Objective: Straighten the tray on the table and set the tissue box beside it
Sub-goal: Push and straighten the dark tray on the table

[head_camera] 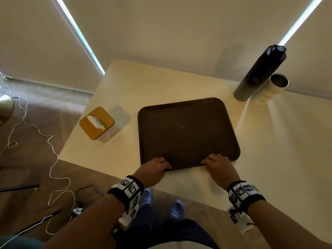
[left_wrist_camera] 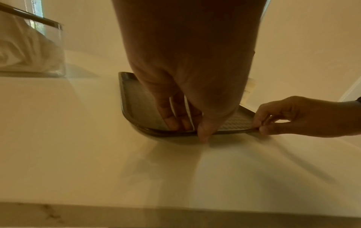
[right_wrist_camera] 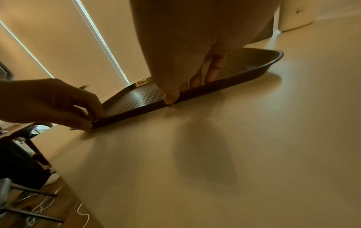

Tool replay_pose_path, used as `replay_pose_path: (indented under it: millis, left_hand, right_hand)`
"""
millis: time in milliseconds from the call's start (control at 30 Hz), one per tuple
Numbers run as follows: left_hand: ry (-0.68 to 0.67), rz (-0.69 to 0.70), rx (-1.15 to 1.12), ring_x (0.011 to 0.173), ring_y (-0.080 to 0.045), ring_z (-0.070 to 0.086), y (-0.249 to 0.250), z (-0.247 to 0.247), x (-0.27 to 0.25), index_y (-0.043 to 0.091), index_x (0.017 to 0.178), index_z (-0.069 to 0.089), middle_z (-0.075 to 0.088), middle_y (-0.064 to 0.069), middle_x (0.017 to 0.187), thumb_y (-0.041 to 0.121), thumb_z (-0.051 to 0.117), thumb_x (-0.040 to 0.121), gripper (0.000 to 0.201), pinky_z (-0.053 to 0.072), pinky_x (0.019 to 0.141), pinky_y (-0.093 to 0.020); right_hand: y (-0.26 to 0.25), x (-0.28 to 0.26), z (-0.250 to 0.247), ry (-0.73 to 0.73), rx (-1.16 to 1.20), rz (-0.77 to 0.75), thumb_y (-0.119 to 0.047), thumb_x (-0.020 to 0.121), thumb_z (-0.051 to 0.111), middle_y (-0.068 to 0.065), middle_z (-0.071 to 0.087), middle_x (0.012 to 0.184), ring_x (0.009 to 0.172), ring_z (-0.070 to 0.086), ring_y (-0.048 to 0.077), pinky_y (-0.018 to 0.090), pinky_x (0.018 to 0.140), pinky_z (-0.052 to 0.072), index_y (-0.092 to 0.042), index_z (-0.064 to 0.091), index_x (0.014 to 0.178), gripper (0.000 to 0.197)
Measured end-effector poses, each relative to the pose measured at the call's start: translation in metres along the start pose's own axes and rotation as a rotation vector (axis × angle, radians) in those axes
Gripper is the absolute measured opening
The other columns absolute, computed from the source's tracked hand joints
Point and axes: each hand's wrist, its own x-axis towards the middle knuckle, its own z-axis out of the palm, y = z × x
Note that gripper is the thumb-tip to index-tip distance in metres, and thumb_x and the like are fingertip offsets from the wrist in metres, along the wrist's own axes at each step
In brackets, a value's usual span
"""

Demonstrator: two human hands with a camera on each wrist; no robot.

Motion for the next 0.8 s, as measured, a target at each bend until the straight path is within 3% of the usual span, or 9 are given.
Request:
replay_pose_path:
  millis: [300, 566, 800]
  left_hand:
    - [0.003, -0.033, 0.038, 0.115, -0.023, 0.056, -0.033, -0.036, 0.022, 0.021, 0.127, 0.065, 0.06, -0.003, 0.126, 0.014, 0.052, 0.1, 0.031, 0.051, 0.094, -0.038]
    - [0.083, -0.045, -0.002, 0.11, -0.022, 0.057, -0.071, -0.079, 0.073, 0.021, 0.124, 0.068, 0.062, -0.003, 0.123, 0.01, 0.054, 0.099, 0.031, 0.05, 0.094, -0.035]
    - [0.123, -0.045, -0.012, 0.108, -0.028, 0.059, -0.104, -0.112, 0.114, 0.017, 0.119, 0.071, 0.064, -0.007, 0.119, 0.001, 0.056, 0.093, 0.034, 0.053, 0.092, -0.045]
  right_hand:
    - [-0.017, 0.029, 0.014, 0.008, 0.048, 0.104, -0.023, 0.089, 0.065, -0.001, 0.061, 0.094, 0.079, 0.057, 0.02, 0.036, 0.068, 0.047, -0.023, 0.067, 0.1, 0.01]
    - [-0.029, 0.086, 0.009, 0.032, 0.055, 0.269, -0.026, 0.092, 0.058, 0.001, 0.062, 0.098, 0.086, 0.057, 0.024, 0.043, 0.074, 0.048, -0.021, 0.068, 0.103, 0.015]
    - [-0.038, 0.135, 0.007, 0.083, 0.043, 0.37, -0.025, 0.09, 0.061, 0.002, 0.061, 0.097, 0.084, 0.057, 0.024, 0.043, 0.071, 0.048, -0.021, 0.068, 0.103, 0.015]
